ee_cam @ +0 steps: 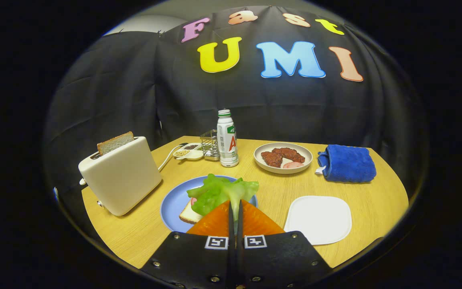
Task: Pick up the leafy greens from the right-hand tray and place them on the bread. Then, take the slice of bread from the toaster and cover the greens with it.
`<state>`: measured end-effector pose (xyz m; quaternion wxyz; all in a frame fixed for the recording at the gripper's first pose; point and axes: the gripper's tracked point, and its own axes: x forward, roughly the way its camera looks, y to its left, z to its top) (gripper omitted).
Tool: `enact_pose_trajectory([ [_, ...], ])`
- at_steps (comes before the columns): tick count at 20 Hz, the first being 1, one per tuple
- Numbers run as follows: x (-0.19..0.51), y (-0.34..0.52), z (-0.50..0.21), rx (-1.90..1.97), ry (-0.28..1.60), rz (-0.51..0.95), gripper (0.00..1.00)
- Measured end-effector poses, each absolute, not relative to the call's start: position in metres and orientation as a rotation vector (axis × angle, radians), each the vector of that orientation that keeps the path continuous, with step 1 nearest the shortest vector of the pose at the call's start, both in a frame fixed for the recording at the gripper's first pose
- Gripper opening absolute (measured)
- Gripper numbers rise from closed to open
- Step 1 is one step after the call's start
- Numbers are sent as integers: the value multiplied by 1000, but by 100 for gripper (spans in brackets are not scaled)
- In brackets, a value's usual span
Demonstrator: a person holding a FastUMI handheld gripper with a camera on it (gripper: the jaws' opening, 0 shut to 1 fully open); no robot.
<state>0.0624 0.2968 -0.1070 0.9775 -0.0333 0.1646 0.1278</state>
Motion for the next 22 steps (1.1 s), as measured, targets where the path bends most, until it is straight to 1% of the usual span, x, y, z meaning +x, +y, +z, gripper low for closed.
enact_pose_trajectory([
  [11, 75, 331, -142, -64, 404, 265, 1],
  [13, 73, 337, -145, -55, 409, 283, 3],
  [14, 73, 337, -145, -58, 412, 287, 5],
  [15, 73, 334, -144, -65, 407, 279, 6],
  [16, 73, 330, -143, -71, 402, 269, 11],
  [17, 74, 329, -141, -67, 389, 262, 12],
  [20, 71, 322, -137, -68, 376, 248, 33],
  [21, 71, 316, -136, -70, 370, 229, 33],
  [22, 70, 313, -134, -71, 362, 221, 35],
])
